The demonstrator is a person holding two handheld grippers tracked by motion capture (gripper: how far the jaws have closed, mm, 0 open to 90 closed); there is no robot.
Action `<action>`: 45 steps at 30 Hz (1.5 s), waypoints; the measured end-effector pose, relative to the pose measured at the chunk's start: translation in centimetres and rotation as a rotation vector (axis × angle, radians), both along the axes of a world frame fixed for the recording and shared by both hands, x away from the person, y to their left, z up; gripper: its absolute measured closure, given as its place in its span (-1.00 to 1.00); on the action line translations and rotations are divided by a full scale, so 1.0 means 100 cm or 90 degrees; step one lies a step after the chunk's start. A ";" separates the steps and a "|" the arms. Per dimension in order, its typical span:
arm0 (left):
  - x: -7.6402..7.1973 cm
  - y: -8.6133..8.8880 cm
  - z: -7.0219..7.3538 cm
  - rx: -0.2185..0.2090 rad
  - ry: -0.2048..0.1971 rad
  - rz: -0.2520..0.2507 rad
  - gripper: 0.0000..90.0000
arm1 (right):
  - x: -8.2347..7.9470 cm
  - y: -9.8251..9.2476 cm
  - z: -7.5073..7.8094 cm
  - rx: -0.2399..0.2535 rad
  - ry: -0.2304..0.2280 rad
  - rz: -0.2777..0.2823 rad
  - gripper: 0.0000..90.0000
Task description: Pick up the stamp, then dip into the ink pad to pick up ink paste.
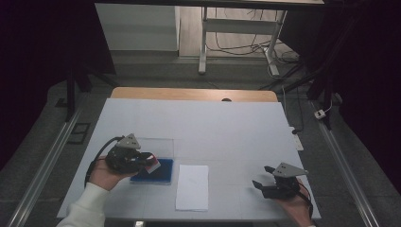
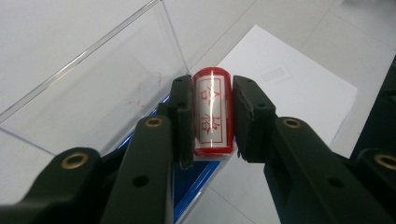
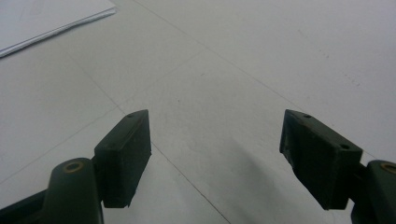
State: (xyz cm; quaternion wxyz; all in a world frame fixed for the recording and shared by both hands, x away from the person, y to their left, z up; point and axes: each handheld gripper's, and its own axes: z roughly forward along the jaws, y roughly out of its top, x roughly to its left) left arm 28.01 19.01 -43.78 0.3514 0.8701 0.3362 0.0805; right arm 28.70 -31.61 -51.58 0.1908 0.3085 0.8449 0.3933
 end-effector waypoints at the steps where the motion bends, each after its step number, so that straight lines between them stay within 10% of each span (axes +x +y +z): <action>1: 0.001 0.000 -0.001 0.003 0.001 -0.001 0.57 | 0.000 0.000 0.000 0.000 0.000 0.000 -0.45; 45: 0.019 -0.013 -0.040 0.099 0.053 0.024 0.57 | -0.002 0.000 0.000 -0.011 0.004 -0.001 -0.42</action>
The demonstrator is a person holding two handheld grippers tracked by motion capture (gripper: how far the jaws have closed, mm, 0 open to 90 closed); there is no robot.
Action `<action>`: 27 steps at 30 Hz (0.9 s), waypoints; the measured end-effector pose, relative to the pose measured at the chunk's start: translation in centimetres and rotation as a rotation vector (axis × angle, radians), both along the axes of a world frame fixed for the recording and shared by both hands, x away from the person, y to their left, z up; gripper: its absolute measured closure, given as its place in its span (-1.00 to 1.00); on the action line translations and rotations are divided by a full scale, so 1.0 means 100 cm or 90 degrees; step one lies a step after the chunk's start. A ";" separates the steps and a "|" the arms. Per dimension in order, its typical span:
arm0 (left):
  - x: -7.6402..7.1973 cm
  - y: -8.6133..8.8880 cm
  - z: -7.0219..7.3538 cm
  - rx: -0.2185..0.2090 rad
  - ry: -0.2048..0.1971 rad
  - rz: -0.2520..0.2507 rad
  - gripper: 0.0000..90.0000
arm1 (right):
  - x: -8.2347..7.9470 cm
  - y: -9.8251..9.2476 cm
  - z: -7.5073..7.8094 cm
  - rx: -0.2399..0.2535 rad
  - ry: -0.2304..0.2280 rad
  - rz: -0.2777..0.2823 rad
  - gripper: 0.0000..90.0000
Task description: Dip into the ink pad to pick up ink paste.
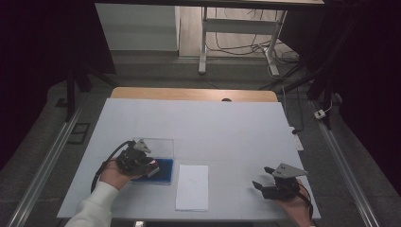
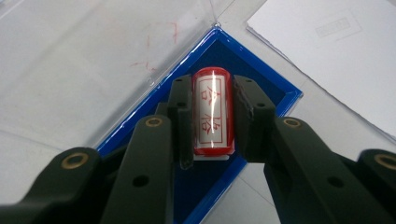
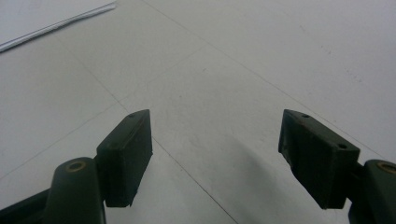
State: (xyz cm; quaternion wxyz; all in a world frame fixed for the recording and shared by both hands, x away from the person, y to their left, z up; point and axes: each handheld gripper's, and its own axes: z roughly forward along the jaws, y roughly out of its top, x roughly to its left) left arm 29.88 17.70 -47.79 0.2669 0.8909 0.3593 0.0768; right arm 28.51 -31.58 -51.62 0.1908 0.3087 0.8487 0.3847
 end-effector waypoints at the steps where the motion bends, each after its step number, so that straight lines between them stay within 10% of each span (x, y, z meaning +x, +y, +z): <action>1: 0.000 0.001 0.000 0.002 0.003 0.000 0.57 | 0.000 0.000 0.000 0.001 0.000 0.000 -0.42; 27: 0.002 -0.011 0.000 0.051 0.025 0.009 0.58 | 0.001 0.001 0.000 0.000 0.001 0.004 -0.42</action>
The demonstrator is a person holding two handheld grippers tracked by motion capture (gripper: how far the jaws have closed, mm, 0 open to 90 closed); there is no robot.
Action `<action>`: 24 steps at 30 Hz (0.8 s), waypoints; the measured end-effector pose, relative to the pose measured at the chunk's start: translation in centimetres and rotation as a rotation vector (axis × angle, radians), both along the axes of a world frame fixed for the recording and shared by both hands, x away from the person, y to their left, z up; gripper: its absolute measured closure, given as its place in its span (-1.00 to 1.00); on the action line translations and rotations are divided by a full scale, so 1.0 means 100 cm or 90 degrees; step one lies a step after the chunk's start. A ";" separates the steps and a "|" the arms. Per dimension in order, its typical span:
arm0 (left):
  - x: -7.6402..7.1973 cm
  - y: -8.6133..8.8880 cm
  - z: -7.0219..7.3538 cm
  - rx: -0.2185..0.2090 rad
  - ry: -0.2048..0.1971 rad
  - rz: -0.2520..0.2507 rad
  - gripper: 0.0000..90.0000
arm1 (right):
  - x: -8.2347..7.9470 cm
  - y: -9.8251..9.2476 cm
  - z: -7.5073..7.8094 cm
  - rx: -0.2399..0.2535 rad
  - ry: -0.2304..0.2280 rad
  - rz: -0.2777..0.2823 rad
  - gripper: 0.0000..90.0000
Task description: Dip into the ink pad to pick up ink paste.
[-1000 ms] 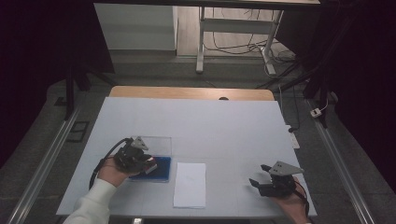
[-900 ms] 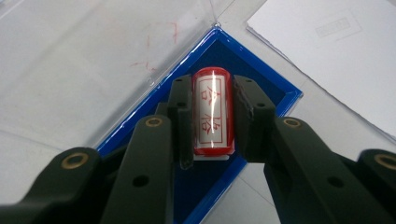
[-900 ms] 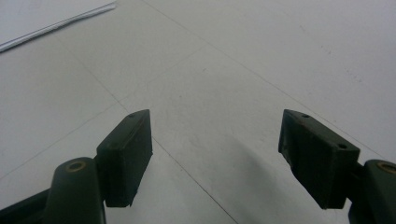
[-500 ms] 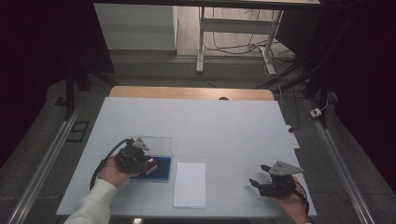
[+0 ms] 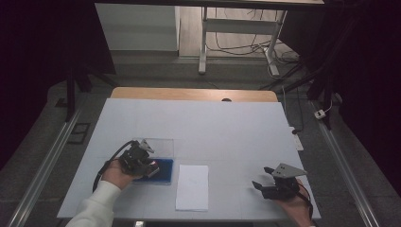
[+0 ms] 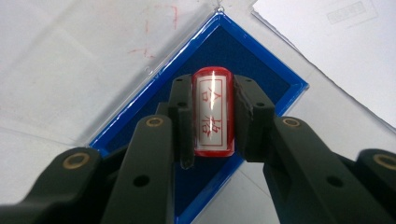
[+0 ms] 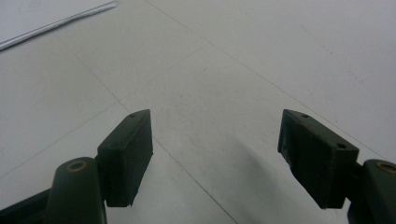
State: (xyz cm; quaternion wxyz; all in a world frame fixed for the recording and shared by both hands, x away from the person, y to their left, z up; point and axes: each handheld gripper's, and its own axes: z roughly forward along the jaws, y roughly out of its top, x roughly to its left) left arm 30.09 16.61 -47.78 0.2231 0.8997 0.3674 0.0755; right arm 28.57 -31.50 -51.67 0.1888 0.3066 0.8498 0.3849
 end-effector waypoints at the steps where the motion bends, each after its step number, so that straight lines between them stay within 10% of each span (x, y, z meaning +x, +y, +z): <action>1: -0.001 -0.001 0.000 0.002 -0.002 0.000 0.58 | 0.000 0.000 0.000 0.000 -0.001 0.000 -0.41; 24: -0.002 0.001 -0.004 -0.005 -0.011 -0.001 0.59 | 0.000 0.003 0.001 -0.006 -0.001 0.004 -0.42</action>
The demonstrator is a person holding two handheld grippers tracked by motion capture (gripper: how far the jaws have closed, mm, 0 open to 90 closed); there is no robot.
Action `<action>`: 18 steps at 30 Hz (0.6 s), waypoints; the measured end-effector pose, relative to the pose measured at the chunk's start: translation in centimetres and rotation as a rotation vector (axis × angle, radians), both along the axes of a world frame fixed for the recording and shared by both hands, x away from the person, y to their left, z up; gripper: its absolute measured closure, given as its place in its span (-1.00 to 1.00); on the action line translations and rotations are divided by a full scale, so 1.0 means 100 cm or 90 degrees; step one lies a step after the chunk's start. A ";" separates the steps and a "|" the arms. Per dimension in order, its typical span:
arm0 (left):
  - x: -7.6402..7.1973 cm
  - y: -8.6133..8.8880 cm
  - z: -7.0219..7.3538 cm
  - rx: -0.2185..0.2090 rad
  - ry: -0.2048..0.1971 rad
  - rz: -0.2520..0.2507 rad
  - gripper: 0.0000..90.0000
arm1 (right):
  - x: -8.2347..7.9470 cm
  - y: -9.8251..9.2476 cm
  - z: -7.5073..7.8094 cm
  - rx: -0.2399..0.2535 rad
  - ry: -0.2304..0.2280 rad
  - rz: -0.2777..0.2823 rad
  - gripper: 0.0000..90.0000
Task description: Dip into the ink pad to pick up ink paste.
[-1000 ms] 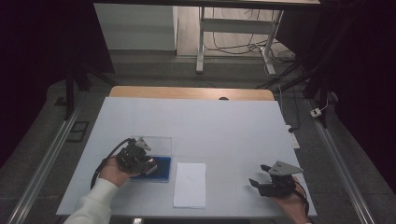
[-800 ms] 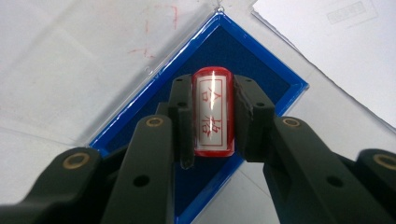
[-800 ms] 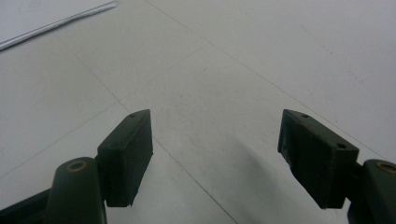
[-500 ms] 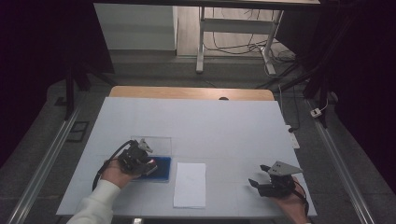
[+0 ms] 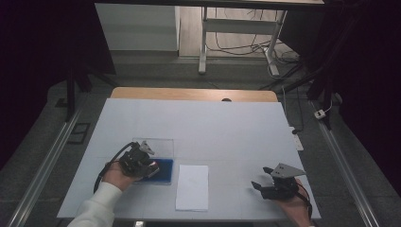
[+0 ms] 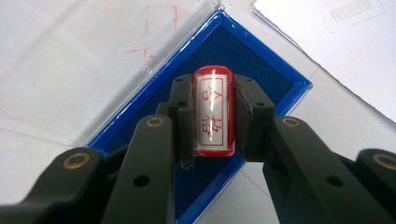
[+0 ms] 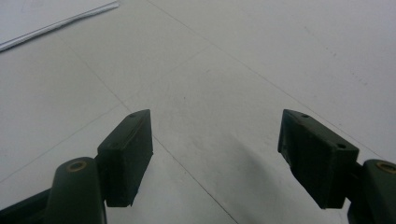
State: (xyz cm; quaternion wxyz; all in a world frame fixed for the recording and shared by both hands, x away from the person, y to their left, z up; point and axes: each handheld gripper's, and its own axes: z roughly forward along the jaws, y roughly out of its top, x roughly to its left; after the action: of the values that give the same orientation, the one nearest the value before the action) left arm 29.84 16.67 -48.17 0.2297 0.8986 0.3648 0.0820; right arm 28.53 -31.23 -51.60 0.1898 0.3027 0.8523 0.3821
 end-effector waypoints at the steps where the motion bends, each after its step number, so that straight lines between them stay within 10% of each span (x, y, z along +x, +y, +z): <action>1: 0.000 0.000 0.000 0.000 0.000 0.000 0.59 | 0.000 0.000 0.000 -0.001 0.001 -0.003 -0.42; 18: -0.001 0.005 0.004 -0.019 -0.011 -0.009 0.58 | 0.000 0.000 0.000 0.000 0.000 -0.001 -0.42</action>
State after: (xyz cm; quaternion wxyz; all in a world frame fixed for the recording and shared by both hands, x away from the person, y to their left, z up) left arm 29.72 17.12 -47.81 0.2465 0.8970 0.3574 0.0826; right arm 28.56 -31.24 -51.61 0.1899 0.3031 0.8523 0.3817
